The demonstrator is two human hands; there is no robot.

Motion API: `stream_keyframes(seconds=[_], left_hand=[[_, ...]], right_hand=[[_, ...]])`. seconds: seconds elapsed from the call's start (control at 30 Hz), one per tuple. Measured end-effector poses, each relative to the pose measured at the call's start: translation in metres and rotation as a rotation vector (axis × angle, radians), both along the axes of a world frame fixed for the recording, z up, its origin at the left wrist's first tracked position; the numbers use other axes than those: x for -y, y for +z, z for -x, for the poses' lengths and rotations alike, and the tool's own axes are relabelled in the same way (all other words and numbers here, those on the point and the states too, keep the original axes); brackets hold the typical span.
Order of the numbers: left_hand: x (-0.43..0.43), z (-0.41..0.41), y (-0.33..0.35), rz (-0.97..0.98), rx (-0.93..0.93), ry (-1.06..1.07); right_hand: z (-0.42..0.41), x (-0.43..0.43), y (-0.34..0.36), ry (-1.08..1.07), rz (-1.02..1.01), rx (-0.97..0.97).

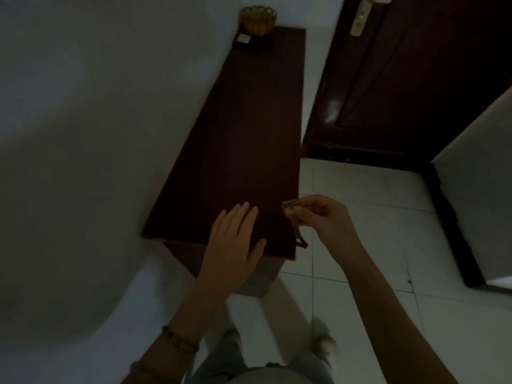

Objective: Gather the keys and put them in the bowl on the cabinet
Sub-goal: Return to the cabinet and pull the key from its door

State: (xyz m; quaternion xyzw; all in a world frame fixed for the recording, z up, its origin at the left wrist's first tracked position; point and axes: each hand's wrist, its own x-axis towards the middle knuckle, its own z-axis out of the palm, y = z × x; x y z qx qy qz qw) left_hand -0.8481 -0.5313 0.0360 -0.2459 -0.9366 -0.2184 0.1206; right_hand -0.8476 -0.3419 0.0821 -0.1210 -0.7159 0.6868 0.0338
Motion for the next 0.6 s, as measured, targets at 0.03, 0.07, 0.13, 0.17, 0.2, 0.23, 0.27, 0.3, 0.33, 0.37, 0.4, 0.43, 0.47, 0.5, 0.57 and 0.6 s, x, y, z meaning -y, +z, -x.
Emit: stream_keyframes(seconds=[0.03, 0.07, 0.13, 0.17, 0.2, 0.23, 0.27, 0.3, 0.33, 0.37, 0.4, 0.43, 0.47, 0.5, 0.57, 0.6], left_hand=[[-0.014, 0.0, 0.002, -0.002, -0.008, -0.017], [-0.029, -0.001, 0.005, -0.004, -0.009, -0.035], [-0.064, -0.004, 0.011, -0.005, 0.014, -0.076], [-0.082, -0.005, 0.013, 0.0, 0.027, -0.092], [-0.101, -0.008, 0.015, 0.008, 0.034, -0.106], [-0.12, -0.011, 0.016, 0.015, 0.04, -0.118], [-0.139, -0.015, 0.017, 0.021, 0.046, -0.125], [-0.158, -0.018, 0.017, 0.023, 0.052, -0.127], [-0.175, -0.021, 0.017, 0.02, 0.051, -0.125], [-0.193, -0.023, 0.016, 0.015, 0.046, -0.12], [-0.21, -0.023, 0.015, 0.014, 0.038, -0.114], [-0.226, -0.024, 0.014, 0.016, 0.033, -0.108], [-0.241, -0.025, 0.013, 0.021, 0.03, -0.102], [-0.256, -0.025, 0.011, 0.025, 0.028, -0.096], [-0.283, -0.025, 0.008, 0.022, 0.029, -0.085], [-0.296, -0.024, 0.007, 0.016, 0.03, -0.081]], right_hand=[[-0.003, -0.015, 0.002, -0.017, -0.003, -0.005], [-0.008, -0.03, 0.004, -0.031, -0.004, -0.003], [-0.017, -0.064, 0.007, -0.057, -0.009, 0.003], [-0.022, -0.081, 0.008, -0.067, -0.013, 0.004], [-0.026, -0.099, 0.008, -0.076, -0.017, 0.007], [-0.031, -0.117, 0.008, -0.082, -0.02, 0.014], [-0.035, -0.135, 0.008, -0.091, -0.02, 0.02], [-0.038, -0.153, 0.008, -0.101, -0.013, 0.022], [-0.041, -0.171, 0.007, -0.11, -0.007, 0.023], [-0.043, -0.189, 0.007, -0.114, -0.006, 0.024], [-0.044, -0.206, 0.008, -0.112, -0.013, 0.023], [-0.046, -0.221, 0.009, -0.105, -0.021, 0.022], [-0.047, -0.236, 0.009, -0.096, -0.024, 0.02], [-0.048, -0.251, 0.01, -0.09, -0.018, 0.016], [-0.049, -0.278, 0.009, -0.087, 0.002, 0.007], [-0.049, -0.29, 0.009, -0.087, 0.006, 0.004]])
